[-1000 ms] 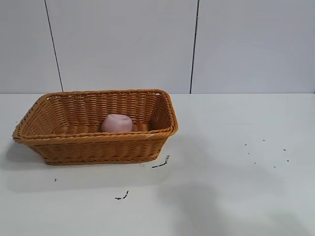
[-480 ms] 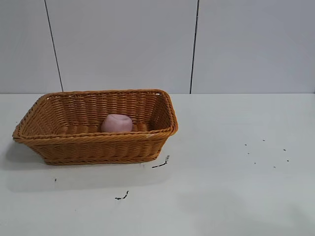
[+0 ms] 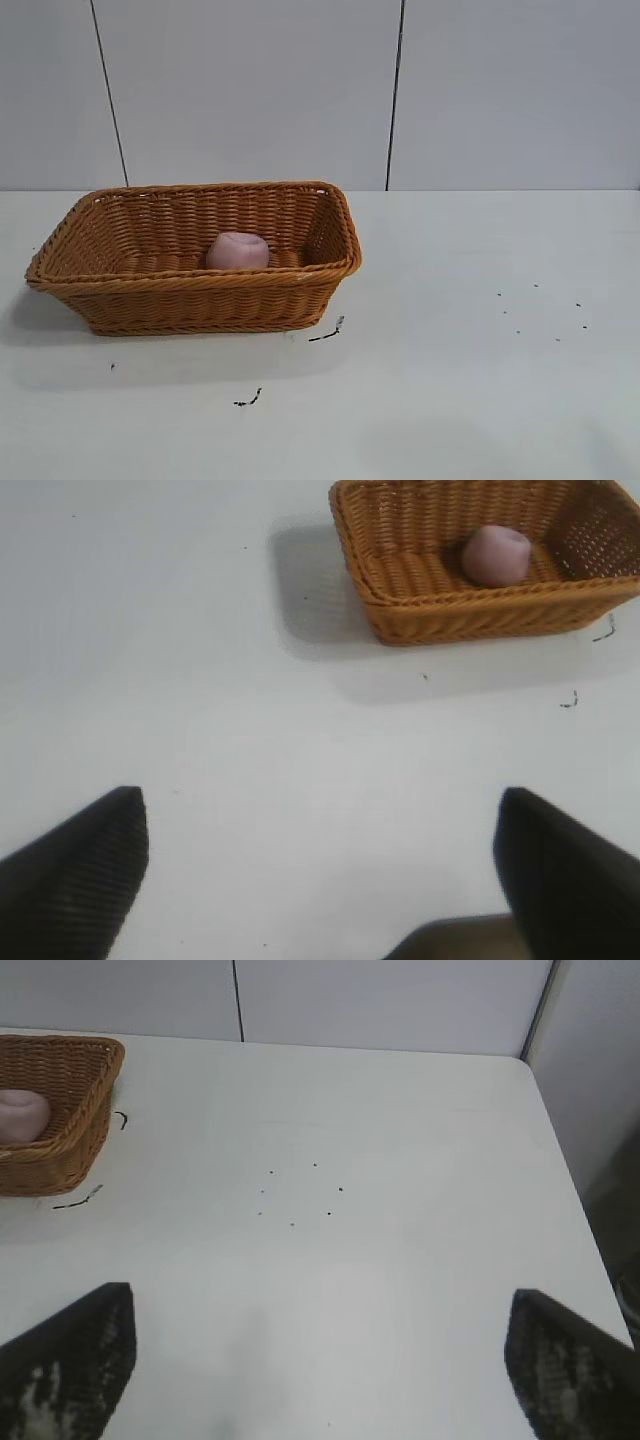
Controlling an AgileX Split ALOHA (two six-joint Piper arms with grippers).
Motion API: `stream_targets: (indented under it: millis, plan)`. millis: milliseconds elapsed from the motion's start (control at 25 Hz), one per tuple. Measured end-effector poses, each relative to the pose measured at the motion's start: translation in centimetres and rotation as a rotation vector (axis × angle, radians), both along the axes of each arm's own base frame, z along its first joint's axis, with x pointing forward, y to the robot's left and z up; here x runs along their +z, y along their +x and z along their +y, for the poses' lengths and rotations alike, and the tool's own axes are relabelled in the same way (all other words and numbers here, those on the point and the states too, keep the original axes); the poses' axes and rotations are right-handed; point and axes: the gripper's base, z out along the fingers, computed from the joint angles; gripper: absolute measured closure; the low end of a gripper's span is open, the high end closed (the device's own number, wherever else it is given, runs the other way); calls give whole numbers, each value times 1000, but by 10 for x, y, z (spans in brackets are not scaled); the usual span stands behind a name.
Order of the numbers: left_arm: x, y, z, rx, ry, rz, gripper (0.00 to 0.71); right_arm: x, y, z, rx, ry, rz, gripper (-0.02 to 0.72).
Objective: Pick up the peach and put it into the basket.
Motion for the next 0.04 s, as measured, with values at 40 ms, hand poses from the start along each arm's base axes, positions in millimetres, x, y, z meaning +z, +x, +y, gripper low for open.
stream_targets:
  millis: [40]
  plan:
    - [0, 0, 0, 0, 0, 0, 18, 0, 0, 0, 0, 0, 0, 14]
